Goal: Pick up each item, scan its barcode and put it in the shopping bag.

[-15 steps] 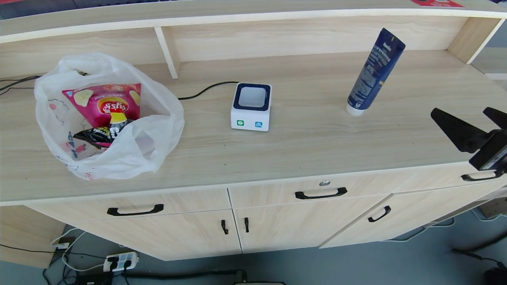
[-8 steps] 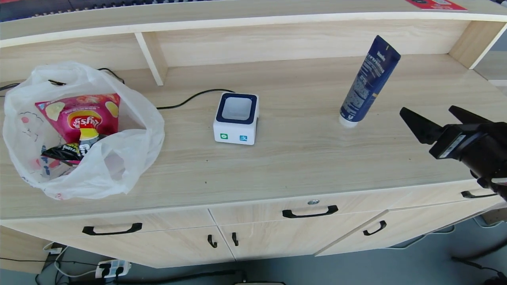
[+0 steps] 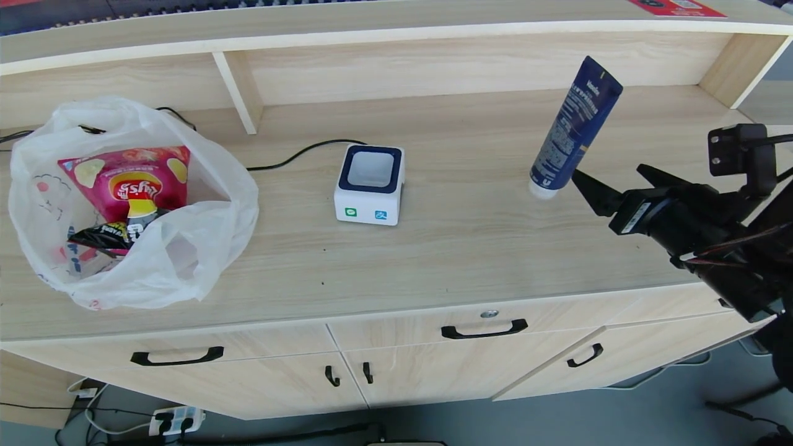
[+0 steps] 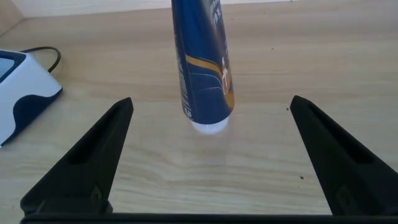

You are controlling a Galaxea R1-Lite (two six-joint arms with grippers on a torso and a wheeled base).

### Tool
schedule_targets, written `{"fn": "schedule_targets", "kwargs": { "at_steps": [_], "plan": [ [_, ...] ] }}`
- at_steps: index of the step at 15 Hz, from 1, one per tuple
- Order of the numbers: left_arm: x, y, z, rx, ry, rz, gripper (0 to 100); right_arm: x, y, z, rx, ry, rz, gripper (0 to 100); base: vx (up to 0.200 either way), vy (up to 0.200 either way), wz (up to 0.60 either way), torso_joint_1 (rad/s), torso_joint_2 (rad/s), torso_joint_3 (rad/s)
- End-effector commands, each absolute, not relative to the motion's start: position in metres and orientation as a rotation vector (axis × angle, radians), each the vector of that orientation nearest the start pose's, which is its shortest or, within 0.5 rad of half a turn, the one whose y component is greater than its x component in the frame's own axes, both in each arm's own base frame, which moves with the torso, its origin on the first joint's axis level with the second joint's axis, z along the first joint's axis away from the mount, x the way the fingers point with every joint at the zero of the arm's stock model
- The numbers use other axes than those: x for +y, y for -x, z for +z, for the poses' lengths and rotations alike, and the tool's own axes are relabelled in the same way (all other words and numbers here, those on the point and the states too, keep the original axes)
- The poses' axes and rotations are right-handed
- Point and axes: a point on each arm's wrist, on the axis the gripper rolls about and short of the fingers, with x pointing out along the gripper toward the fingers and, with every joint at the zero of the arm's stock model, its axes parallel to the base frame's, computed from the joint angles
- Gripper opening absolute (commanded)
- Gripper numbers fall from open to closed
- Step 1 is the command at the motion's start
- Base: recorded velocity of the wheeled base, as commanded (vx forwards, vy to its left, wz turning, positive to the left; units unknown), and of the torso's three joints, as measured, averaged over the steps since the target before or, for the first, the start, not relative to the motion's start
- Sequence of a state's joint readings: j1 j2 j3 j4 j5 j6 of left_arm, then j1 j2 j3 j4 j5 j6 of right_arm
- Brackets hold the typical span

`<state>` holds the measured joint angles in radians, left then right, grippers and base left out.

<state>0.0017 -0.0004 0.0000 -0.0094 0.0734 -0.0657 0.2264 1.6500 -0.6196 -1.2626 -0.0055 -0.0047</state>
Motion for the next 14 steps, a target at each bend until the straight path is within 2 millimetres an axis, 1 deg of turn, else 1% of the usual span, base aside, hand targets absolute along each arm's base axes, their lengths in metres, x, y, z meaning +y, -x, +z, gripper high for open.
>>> {"fn": "schedule_targets", "kwargs": {
  "at_steps": [1, 5, 10, 14],
  "plan": [
    [0.002, 0.023, 0.076, -0.012, 0.066, 0.073, 100, 0.067, -0.298, 0.205, -0.22, -0.04, 0.22, 100, 0.0, 0.0, 0.0, 0.0, 0.0, 0.0],
    [0.002, 0.023, 0.076, -0.012, 0.066, 0.075, 100, 0.069, -0.327, 0.208, -0.262, -0.08, 0.211, 100, 0.0, 0.0, 0.0, 0.0, 0.0, 0.0],
    [0.002, 0.023, 0.076, -0.012, 0.066, 0.075, 100, 0.07, -0.349, 0.207, -0.279, -0.084, 0.212, 100, 0.0, 0.0, 0.0, 0.0, 0.0, 0.0],
    [0.002, 0.023, 0.076, -0.012, 0.068, 0.073, 100, 0.071, -0.359, 0.208, -0.295, -0.084, 0.219, 100, 0.0, 0.0, 0.0, 0.0, 0.0, 0.0]
  ]
}}
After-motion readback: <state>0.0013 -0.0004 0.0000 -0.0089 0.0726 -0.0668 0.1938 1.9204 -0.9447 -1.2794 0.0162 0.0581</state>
